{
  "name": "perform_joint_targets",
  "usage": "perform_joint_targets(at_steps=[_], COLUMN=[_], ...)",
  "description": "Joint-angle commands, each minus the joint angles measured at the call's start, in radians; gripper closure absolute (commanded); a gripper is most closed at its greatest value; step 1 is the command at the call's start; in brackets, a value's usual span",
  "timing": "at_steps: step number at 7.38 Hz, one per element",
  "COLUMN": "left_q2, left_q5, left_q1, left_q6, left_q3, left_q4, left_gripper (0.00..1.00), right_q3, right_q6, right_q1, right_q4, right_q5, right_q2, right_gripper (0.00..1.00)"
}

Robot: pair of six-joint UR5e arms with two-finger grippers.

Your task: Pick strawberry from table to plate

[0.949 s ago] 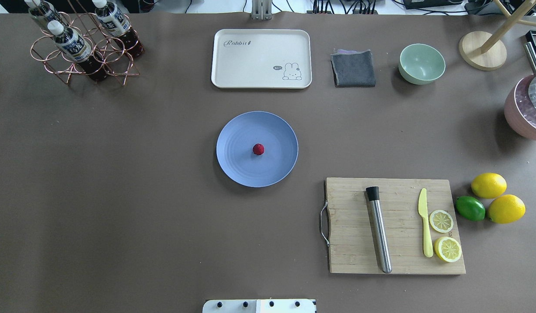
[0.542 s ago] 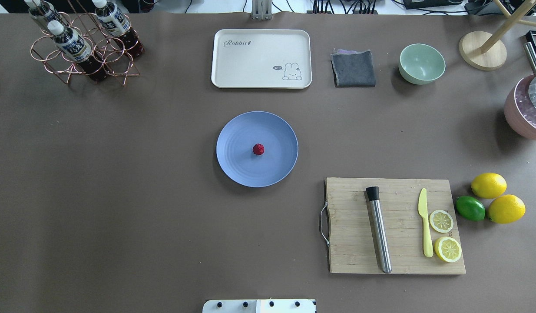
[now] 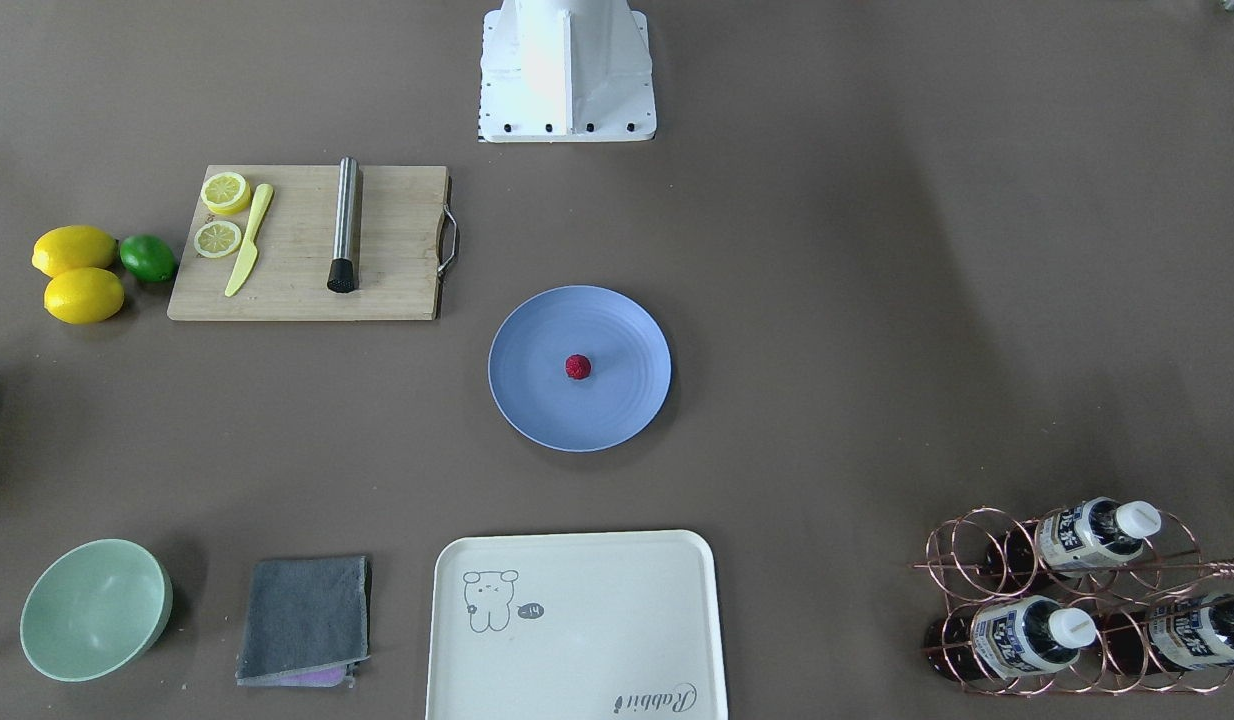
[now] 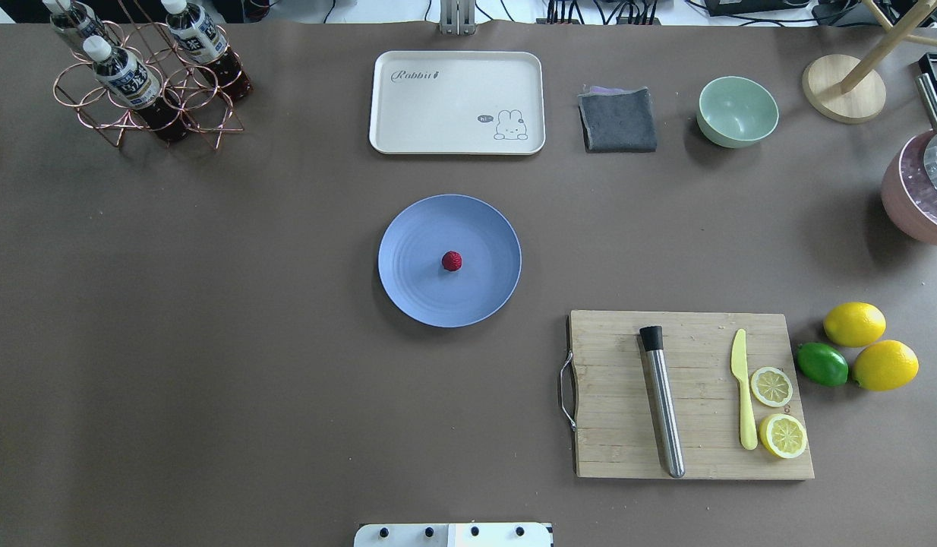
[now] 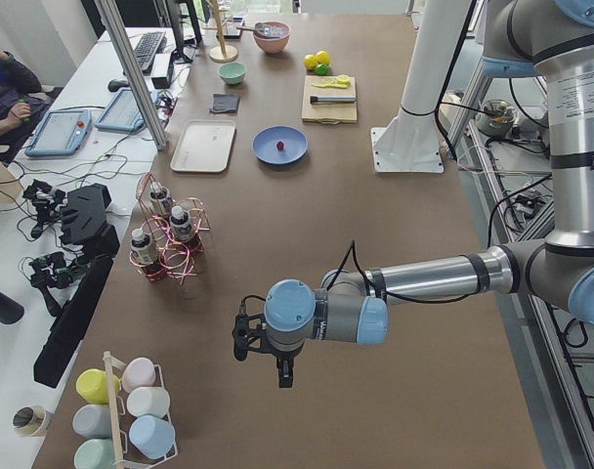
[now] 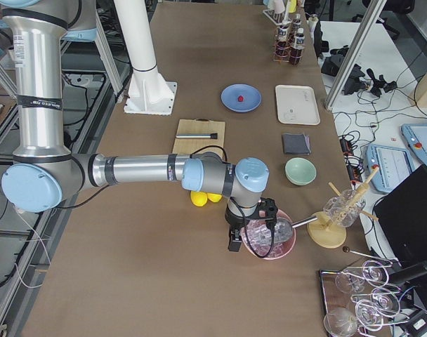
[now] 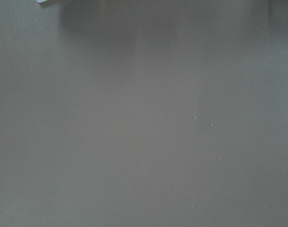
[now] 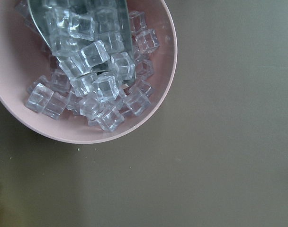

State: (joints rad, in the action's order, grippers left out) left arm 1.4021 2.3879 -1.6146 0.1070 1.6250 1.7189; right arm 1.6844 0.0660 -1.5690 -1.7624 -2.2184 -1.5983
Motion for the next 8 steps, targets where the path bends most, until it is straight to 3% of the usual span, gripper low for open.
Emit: perform_joint_targets(at_steps=[1, 8], left_q2=[0.000, -0.006], left_q5=[-0.003, 0.010], left_q1=[0.004, 0.001], left_q6=[-0.003, 0.003], left_q3=[0.023, 0.021], left_q4=[-0.054, -0.048], left_gripper=[0.02, 0.02], right_q3=[0.001, 0.004], right_q6=[0.000, 0.002], right_q1=[0.000, 0.001], right_q4=[0.001, 0.001], right_q5=[-0.003, -0.035], right_q2=[0.000, -0.003], right_gripper=[0.00, 0.00])
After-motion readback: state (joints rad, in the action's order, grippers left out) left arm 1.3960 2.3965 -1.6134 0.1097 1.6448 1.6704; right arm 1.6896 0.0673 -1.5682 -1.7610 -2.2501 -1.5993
